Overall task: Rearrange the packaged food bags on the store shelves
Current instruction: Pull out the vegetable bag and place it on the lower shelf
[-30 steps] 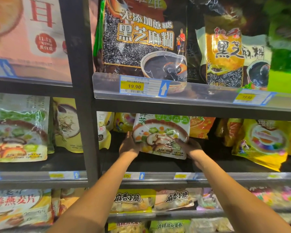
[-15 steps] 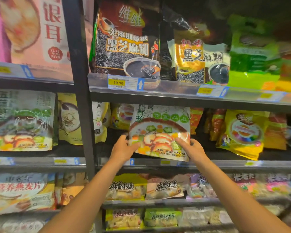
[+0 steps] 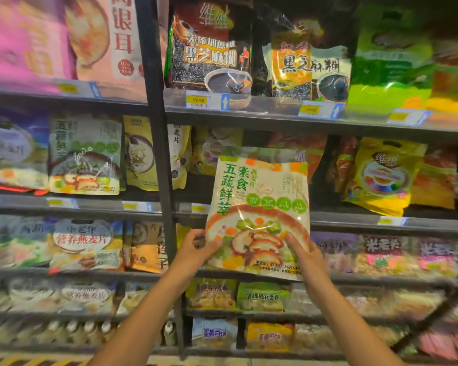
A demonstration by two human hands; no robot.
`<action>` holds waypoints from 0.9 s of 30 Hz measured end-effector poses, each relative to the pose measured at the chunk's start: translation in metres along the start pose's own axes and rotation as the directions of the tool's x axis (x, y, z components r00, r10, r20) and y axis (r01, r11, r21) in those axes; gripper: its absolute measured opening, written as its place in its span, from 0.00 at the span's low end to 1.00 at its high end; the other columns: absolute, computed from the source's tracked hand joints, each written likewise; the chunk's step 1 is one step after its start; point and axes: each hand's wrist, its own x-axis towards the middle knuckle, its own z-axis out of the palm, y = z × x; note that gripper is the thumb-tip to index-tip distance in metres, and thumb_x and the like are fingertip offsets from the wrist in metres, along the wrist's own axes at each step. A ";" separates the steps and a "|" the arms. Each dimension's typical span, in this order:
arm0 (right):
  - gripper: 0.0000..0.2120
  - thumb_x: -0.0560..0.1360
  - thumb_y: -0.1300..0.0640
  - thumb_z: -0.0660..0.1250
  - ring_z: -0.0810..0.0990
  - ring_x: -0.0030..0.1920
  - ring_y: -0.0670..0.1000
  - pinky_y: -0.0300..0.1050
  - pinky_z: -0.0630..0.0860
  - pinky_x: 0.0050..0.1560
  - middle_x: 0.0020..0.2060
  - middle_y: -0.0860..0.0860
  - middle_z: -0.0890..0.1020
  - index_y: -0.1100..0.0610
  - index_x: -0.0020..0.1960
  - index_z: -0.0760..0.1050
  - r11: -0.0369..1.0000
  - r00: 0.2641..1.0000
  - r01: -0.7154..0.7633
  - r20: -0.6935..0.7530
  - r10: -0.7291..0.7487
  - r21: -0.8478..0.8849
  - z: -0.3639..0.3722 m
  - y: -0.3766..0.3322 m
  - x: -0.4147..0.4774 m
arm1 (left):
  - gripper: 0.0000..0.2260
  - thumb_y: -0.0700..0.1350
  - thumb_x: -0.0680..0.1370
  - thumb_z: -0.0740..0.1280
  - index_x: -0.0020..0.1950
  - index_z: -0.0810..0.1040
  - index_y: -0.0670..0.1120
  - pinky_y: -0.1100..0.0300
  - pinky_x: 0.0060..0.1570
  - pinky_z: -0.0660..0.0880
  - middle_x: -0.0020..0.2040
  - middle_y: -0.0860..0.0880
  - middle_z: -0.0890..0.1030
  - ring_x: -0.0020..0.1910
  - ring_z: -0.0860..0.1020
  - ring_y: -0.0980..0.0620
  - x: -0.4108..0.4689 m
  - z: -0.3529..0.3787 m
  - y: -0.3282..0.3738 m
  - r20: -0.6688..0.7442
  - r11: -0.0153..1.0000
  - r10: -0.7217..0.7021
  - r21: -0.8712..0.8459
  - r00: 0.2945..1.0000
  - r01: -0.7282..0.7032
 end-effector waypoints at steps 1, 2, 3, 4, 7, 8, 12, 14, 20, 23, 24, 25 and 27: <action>0.39 0.69 0.35 0.76 0.80 0.62 0.53 0.52 0.76 0.60 0.66 0.51 0.80 0.52 0.74 0.71 1.000 1.000 -0.022 0.013 0.021 0.010 0.001 0.007 -0.012 | 0.32 0.61 0.65 0.82 0.64 0.76 0.55 0.46 0.57 0.82 0.63 0.49 0.82 0.58 0.84 0.47 -0.009 -0.006 -0.010 0.030 0.998 -0.044 -0.042 0.999 0.045; 0.41 0.68 0.34 0.77 0.79 0.62 0.52 0.53 0.76 0.62 0.67 0.49 0.78 0.51 0.74 0.69 1.000 0.999 -0.021 0.034 0.021 0.002 0.004 0.013 -0.025 | 0.38 0.63 0.61 0.83 0.67 0.75 0.56 0.44 0.59 0.81 0.63 0.50 0.83 0.59 0.84 0.48 -0.019 -0.011 -0.019 0.051 0.995 -0.076 -0.059 0.996 0.079; 0.41 0.68 0.34 0.77 0.79 0.62 0.51 0.54 0.76 0.63 0.66 0.48 0.78 0.50 0.74 0.68 1.000 0.999 -0.017 0.048 0.017 -0.015 0.007 0.017 -0.038 | 0.41 0.64 0.59 0.83 0.69 0.74 0.57 0.46 0.60 0.81 0.62 0.52 0.84 0.59 0.84 0.49 -0.028 -0.016 -0.029 0.069 0.994 -0.096 -0.050 0.993 0.100; 0.40 0.68 0.35 0.77 0.79 0.60 0.50 0.54 0.77 0.63 0.63 0.47 0.78 0.49 0.73 0.67 1.000 0.997 -0.003 0.082 0.004 -0.015 0.011 0.022 -0.048 | 0.41 0.63 0.60 0.84 0.70 0.74 0.57 0.50 0.58 0.82 0.61 0.53 0.85 0.58 0.84 0.51 -0.040 -0.019 -0.036 0.077 0.994 -0.108 -0.028 0.991 0.110; 0.32 0.71 0.40 0.75 0.81 0.56 0.46 0.51 0.80 0.59 0.59 0.45 0.80 0.46 0.70 0.67 0.999 0.985 -0.024 0.167 0.031 -0.045 0.025 0.035 -0.077 | 0.23 0.50 0.70 0.80 0.62 0.76 0.57 0.64 0.44 0.83 0.55 0.53 0.85 0.51 0.84 0.56 -0.074 -0.028 -0.052 0.011 0.993 -0.114 -0.033 0.993 0.114; 0.29 0.72 0.42 0.75 0.81 0.54 0.45 0.47 0.80 0.55 0.58 0.45 0.81 0.45 0.68 0.67 0.998 0.982 -0.032 0.185 0.040 -0.046 0.030 0.041 -0.084 | 0.21 0.49 0.71 0.80 0.60 0.76 0.59 0.63 0.43 0.83 0.54 0.54 0.84 0.50 0.84 0.57 -0.084 -0.034 -0.060 -0.021 0.992 -0.118 -0.044 0.993 0.117; 0.25 0.74 0.47 0.74 0.81 0.51 0.42 0.33 0.78 0.40 0.53 0.43 0.81 0.48 0.67 0.70 0.996 0.972 -0.079 0.217 0.085 -0.037 0.056 0.058 -0.110 | 0.24 0.53 0.68 0.83 0.59 0.76 0.60 0.49 0.54 0.84 0.58 0.50 0.84 0.55 0.84 0.49 -0.114 -0.061 -0.087 -0.125 0.979 -0.174 -0.128 0.977 0.158; 0.26 0.72 0.45 0.75 0.82 0.53 0.45 0.40 0.80 0.46 0.55 0.45 0.82 0.48 0.66 0.71 0.994 0.966 -0.103 0.233 0.109 -0.040 0.072 0.067 -0.121 | 0.17 0.47 0.73 0.79 0.55 0.76 0.60 0.52 0.51 0.83 0.56 0.51 0.83 0.54 0.83 0.50 -0.124 -0.076 -0.094 -0.176 0.978 -0.184 -0.135 0.967 0.161; 0.31 0.69 0.40 0.75 0.81 0.58 0.52 0.55 0.78 0.62 0.60 0.49 0.81 0.47 0.67 0.70 0.985 0.939 -0.143 0.303 0.165 -0.093 0.134 0.076 -0.153 | 0.27 0.50 0.72 0.79 0.68 0.74 0.55 0.53 0.50 0.84 0.59 0.50 0.83 0.56 0.83 0.49 -0.148 -0.141 -0.102 -0.281 0.976 -0.191 -0.156 0.940 0.152; 0.23 0.76 0.48 0.74 0.79 0.52 0.47 0.46 0.76 0.54 0.57 0.47 0.80 0.48 0.66 0.68 0.985 0.932 -0.139 0.321 0.166 -0.104 0.171 0.074 -0.169 | 0.24 0.47 0.73 0.79 0.67 0.75 0.55 0.58 0.47 0.85 0.59 0.49 0.84 0.55 0.84 0.50 -0.164 -0.179 -0.104 -0.309 0.977 -0.173 -0.176 0.935 0.122; 0.24 0.76 0.48 0.74 0.79 0.52 0.47 0.44 0.76 0.50 0.58 0.48 0.81 0.48 0.67 0.69 0.984 0.929 -0.135 0.329 0.166 -0.114 0.184 0.075 -0.172 | 0.26 0.48 0.72 0.79 0.68 0.76 0.54 0.55 0.49 0.85 0.60 0.48 0.84 0.56 0.84 0.50 -0.167 -0.193 -0.106 -0.318 0.977 -0.173 -0.176 0.932 0.121; 0.26 0.75 0.47 0.74 0.80 0.52 0.47 0.42 0.76 0.47 0.60 0.49 0.81 0.49 0.69 0.70 0.983 0.928 -0.129 0.334 0.166 -0.130 0.198 0.076 -0.176 | 0.28 0.49 0.72 0.80 0.70 0.76 0.53 0.54 0.51 0.85 0.61 0.47 0.84 0.56 0.85 0.49 -0.170 -0.207 -0.109 -0.326 0.977 -0.173 -0.174 0.930 0.121; 0.30 0.75 0.46 0.75 0.80 0.54 0.50 0.41 0.76 0.44 0.61 0.51 0.80 0.52 0.73 0.70 0.980 0.922 -0.133 0.344 0.177 -0.147 0.227 0.075 -0.188 | 0.28 0.48 0.72 0.80 0.70 0.77 0.51 0.57 0.47 0.84 0.60 0.47 0.84 0.55 0.85 0.50 -0.175 -0.236 -0.111 -0.350 0.976 -0.179 -0.182 0.919 0.121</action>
